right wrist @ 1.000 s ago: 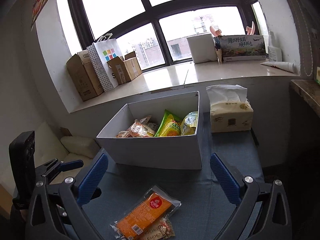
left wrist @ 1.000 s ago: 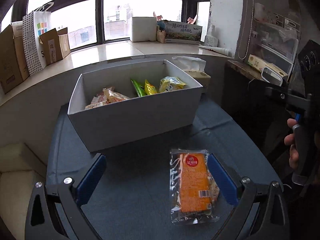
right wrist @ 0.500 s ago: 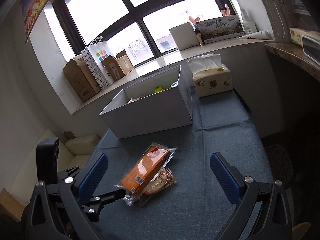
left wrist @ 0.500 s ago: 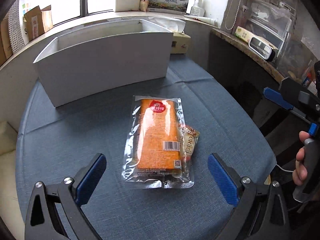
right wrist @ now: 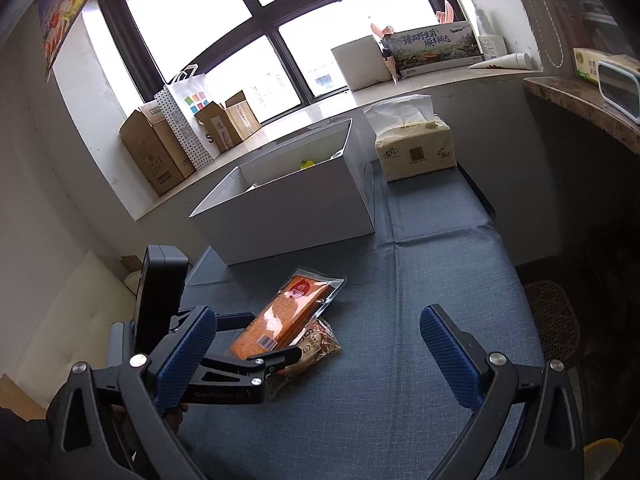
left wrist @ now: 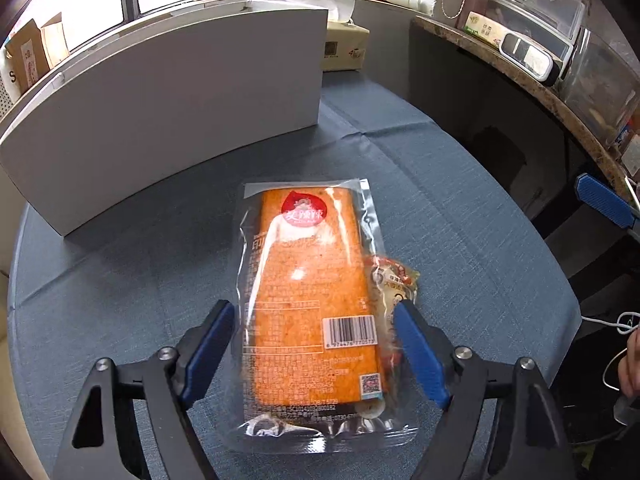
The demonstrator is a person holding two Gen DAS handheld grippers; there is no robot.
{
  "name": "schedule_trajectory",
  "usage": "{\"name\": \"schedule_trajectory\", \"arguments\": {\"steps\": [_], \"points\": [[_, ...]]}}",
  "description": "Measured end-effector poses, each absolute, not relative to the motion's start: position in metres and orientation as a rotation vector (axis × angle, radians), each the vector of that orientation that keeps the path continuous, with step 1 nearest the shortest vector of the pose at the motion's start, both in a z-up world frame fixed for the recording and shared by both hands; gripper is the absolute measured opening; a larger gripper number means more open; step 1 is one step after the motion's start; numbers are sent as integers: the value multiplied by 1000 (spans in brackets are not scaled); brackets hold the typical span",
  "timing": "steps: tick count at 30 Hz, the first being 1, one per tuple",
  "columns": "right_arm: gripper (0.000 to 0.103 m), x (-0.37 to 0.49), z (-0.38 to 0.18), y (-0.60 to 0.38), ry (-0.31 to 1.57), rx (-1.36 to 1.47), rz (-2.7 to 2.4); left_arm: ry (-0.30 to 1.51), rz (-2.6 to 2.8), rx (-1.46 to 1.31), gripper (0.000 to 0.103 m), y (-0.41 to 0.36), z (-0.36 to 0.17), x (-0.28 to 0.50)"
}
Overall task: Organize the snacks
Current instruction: 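Grasp the orange cake pack with the left tool while the right tool grasps the round pastry pack, then lower both packs into the white box and open both tools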
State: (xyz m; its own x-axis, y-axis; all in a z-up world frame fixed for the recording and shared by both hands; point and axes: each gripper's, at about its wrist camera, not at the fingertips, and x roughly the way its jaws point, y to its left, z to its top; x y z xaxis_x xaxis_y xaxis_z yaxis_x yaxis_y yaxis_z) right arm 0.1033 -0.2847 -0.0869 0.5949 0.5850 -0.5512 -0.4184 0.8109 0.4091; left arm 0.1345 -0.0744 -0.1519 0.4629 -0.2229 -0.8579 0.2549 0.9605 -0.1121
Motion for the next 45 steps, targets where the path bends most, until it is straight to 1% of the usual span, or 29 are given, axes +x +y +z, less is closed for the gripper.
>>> {"name": "schedule_trajectory", "arguments": {"steps": [1, 5, 12, 19, 26, 32, 34, 36, 38, 42, 45], "points": [[103, 103, -87, -285, 729, 246, 585, 1042, -297, 27, 80, -73, -151, 134], [103, 104, -87, -287, 728, 247, 581, 1035, -302, 1, 70, -66, -146, 131], [103, 110, -98, -272, 770, 202, 611, 922, -244, -53, 70, -20, -103, 99], [103, 121, -129, -205, 836, -77, 722, 837, -150, -65, 70, 29, -67, 48], [103, 129, -158, -144, 850, -363, 735, 784, -91, -84, 71, 56, -50, 9], [103, 145, -177, -133, 935, -397, 704, 772, -70, -114, 71, 68, -49, -2], [99, 143, -181, -138, 934, -374, 713, 776, -69, -120, 71, 69, -51, -1], [86, 138, -179, -144, 906, -369, 716, 782, -66, -117, 71, 70, -54, -1], [80, 137, -177, -150, 907, -354, 710, 786, -66, -118, 71, 68, -55, 1], [79, 134, -172, -166, 914, -272, 714, 775, -82, -113, 71, 65, -54, 4], [79, 131, -150, -182, 879, -165, 732, 768, -90, -121, 71, 65, -50, 13]]}}
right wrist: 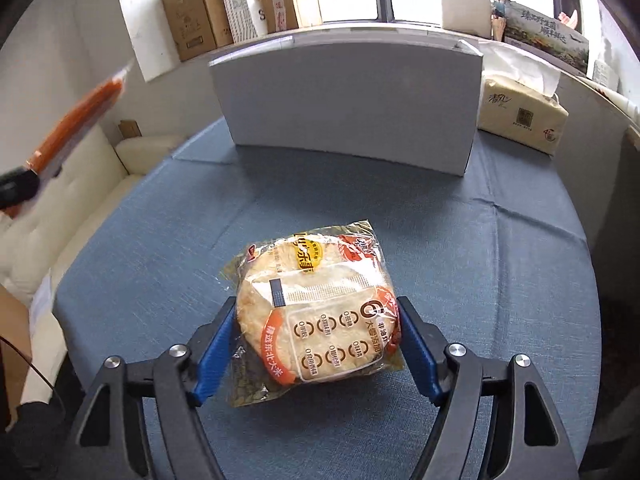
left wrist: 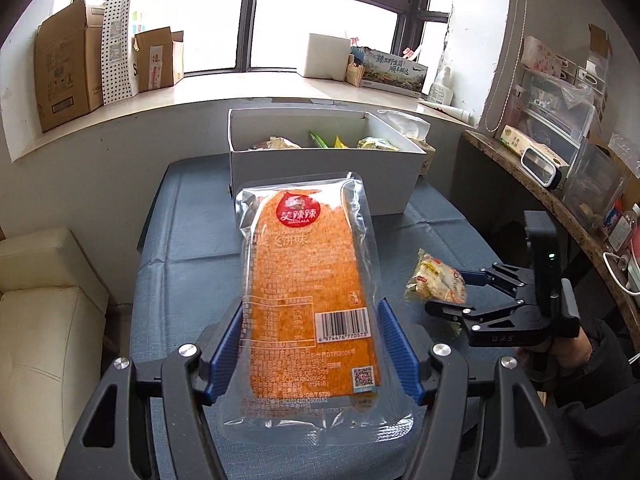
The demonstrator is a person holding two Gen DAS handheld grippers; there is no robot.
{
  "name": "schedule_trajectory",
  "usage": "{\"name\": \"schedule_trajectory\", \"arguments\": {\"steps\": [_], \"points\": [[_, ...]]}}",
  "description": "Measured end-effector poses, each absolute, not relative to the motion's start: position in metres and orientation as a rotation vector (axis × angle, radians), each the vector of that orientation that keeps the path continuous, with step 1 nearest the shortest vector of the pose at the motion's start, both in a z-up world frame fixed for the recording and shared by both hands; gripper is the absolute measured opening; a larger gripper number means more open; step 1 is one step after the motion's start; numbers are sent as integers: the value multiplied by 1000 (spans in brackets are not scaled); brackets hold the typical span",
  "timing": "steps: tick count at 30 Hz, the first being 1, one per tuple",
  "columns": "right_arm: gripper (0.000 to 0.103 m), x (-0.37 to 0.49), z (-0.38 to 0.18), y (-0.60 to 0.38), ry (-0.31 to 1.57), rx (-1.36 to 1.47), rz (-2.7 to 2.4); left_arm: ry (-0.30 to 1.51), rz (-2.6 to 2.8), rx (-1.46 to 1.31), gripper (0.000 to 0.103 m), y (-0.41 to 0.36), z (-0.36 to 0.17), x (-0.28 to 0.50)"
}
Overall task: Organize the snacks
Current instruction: 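Lower both packs into the white box and open both tools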
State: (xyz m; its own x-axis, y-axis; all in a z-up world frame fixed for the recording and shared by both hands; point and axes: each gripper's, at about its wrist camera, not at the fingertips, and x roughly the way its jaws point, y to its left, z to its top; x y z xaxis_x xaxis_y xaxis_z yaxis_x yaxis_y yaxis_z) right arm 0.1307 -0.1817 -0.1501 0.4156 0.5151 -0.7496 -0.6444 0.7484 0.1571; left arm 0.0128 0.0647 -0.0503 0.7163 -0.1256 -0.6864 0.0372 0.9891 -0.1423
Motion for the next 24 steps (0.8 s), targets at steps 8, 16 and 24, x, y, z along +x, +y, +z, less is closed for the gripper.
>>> {"name": "schedule_trajectory", "arguments": {"steps": [8, 16, 24], "points": [[79, 153, -54, -187, 676, -56, 742, 667, -126, -139, 71, 71, -1, 79], [79, 245, 4, -160, 632, -43, 658, 661, -58, -115, 71, 77, 24, 193], [81, 339, 2, -123, 699, -76, 598, 730, -22, -148, 88, 84, -2, 273]]}}
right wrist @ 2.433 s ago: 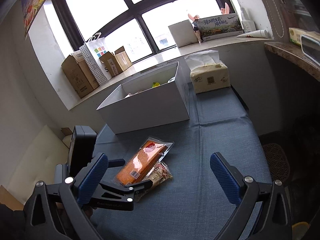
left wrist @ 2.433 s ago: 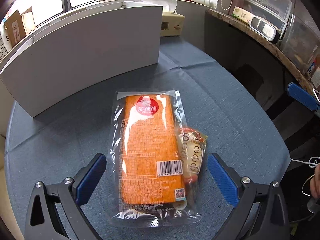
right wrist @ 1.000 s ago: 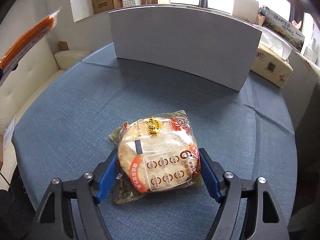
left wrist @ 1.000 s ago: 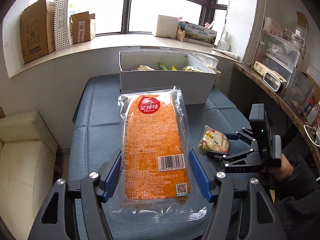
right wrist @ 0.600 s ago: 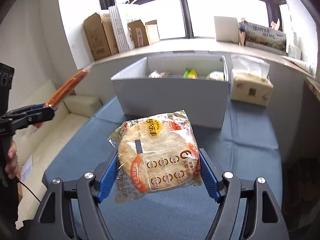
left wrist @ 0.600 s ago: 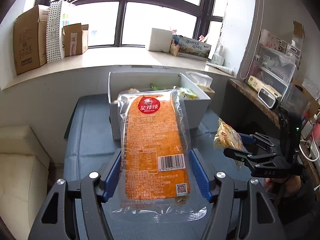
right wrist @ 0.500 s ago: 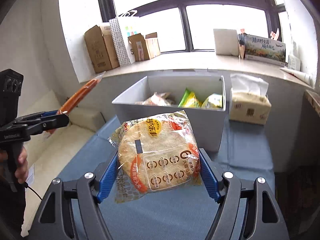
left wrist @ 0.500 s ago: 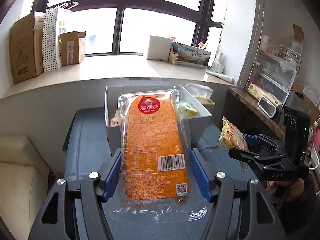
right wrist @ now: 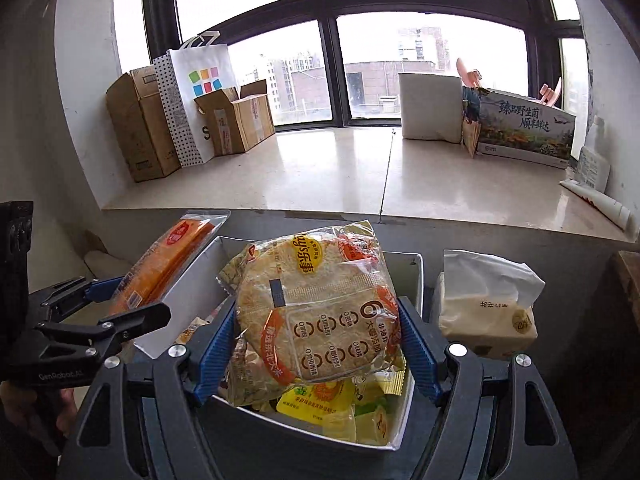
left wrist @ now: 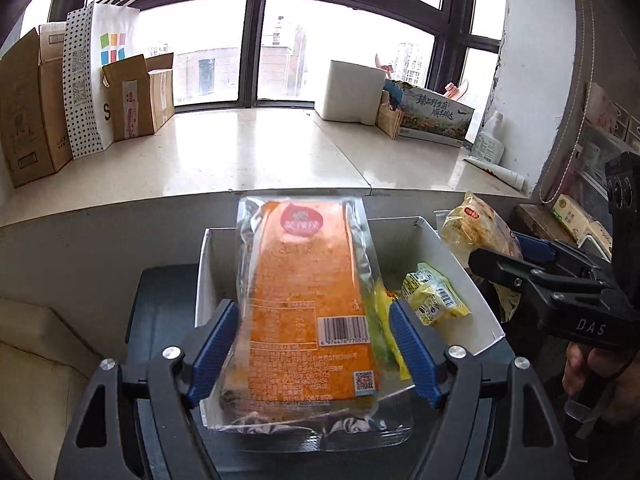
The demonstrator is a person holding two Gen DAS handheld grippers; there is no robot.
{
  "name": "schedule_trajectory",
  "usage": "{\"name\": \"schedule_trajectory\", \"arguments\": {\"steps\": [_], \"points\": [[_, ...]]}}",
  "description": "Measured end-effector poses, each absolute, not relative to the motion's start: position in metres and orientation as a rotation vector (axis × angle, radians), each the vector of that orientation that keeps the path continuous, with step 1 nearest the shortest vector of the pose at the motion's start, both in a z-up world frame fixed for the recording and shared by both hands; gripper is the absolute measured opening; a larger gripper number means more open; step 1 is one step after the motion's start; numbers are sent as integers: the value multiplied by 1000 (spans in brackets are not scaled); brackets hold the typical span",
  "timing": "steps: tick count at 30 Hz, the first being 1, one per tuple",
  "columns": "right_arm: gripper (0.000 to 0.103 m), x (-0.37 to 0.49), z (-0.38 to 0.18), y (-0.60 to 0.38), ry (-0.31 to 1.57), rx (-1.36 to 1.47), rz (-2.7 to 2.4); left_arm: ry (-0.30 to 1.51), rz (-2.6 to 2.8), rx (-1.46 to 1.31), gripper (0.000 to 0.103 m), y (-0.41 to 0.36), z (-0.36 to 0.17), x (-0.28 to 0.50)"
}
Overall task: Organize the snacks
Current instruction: 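Lower both packs into the white box and open both tools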
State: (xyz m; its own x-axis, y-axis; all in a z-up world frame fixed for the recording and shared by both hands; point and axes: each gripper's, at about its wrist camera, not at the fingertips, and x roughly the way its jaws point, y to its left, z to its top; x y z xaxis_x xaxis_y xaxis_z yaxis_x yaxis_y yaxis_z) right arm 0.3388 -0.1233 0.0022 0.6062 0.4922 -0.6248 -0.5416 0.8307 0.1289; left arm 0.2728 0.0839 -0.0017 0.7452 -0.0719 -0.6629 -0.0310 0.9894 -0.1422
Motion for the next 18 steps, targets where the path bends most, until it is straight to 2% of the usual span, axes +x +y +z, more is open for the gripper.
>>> {"name": "schedule_trajectory", "arguments": {"steps": [1, 3, 4, 10, 12, 18], "points": [[82, 346, -4, -119, 714, -86, 580, 739, -24, -155, 90, 85, -5, 277], [90, 356, -15, -111, 748, -118, 551, 748, -19, -159, 98, 86, -11, 281], [90, 359, -21, -109, 770, -123, 545, 750, -16, -161, 103, 87, -13, 280], [93, 362, -45, -121, 833, -61, 559, 733, -19, -173, 103, 95, -18, 266], [103, 359, -45, -126, 819, -37, 552, 722, -17, -179, 103, 98, -17, 261], [103, 348, -23, -139, 766, 49, 571, 642, 4, -132, 103, 95, 4, 240]]}}
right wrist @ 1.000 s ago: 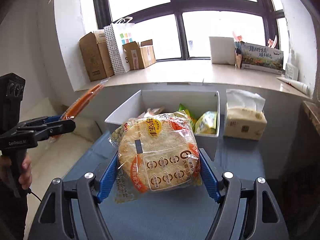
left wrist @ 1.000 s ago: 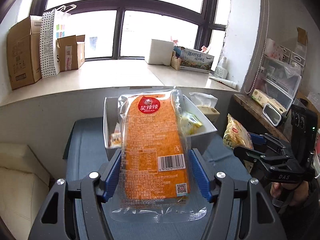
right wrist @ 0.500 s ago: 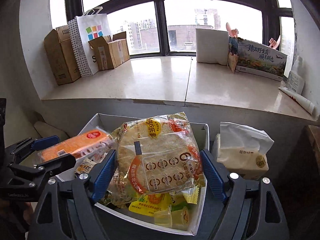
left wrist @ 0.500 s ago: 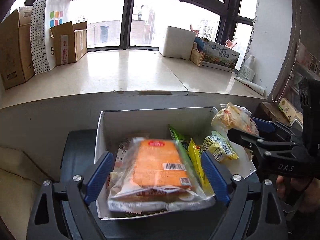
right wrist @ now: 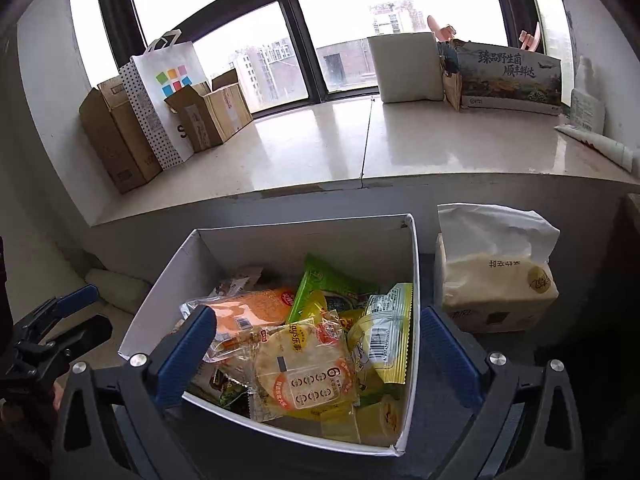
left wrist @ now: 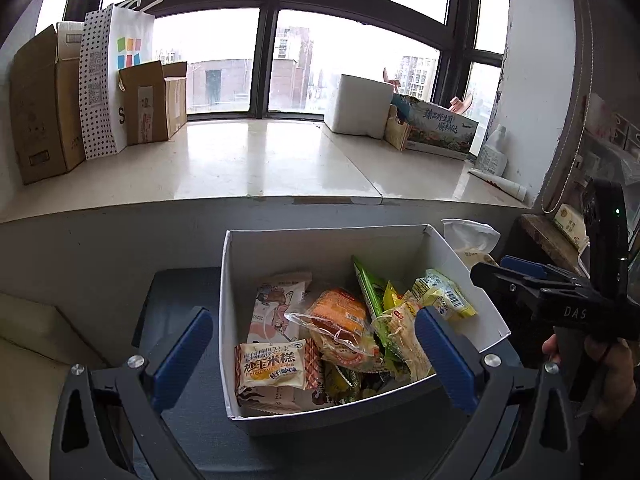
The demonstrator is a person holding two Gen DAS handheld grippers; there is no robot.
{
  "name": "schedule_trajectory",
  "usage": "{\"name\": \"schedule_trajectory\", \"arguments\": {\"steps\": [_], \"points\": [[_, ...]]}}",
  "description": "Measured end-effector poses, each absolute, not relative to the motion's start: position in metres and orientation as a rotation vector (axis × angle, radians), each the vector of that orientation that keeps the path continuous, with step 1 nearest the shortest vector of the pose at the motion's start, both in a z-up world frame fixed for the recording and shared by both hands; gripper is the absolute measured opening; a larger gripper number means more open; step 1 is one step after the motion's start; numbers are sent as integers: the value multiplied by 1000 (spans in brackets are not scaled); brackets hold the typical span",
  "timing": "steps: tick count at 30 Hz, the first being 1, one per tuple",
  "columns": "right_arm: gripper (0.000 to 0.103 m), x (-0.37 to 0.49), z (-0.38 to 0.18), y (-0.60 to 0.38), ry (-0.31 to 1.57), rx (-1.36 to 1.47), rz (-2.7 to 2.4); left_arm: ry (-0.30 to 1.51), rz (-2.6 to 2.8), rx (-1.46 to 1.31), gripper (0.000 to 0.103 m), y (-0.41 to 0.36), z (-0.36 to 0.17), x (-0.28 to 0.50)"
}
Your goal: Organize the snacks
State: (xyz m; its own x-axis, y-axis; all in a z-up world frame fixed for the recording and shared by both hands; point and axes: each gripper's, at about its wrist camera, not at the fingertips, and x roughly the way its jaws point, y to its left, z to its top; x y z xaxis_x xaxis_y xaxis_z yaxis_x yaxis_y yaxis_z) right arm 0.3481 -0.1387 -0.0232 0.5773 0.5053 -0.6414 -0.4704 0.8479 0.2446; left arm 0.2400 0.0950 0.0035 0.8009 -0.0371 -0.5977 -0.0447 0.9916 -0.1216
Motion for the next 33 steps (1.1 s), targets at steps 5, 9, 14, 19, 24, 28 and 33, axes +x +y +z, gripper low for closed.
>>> {"name": "schedule_trajectory", "arguments": {"steps": [5, 9, 14, 19, 24, 28, 33], "points": [[103, 314, 15, -136, 634, -26, 580, 516, 48, -70, 103, 82, 39, 201], [103, 270, 44, -134, 545, -92, 578, 457, 51, -48, 103, 70, 60, 165], [103, 213, 64, -134, 460, -153, 566, 484, 39, -61, 103, 56, 72, 126], [103, 155, 69, -149, 395, -115, 569, 547, 37, -98, 103, 42, 64, 89], [103, 117, 53, -163, 450, -88, 597, 563, 89, -105, 103, 32, 48, 46], [103, 94, 29, -181, 531, -47, 553, 595, 89, -170, 103, 34, 30, 21], [103, 77, 21, -188, 557, -34, 587, 641, 77, -145, 103, 23, 14, 9]]}}
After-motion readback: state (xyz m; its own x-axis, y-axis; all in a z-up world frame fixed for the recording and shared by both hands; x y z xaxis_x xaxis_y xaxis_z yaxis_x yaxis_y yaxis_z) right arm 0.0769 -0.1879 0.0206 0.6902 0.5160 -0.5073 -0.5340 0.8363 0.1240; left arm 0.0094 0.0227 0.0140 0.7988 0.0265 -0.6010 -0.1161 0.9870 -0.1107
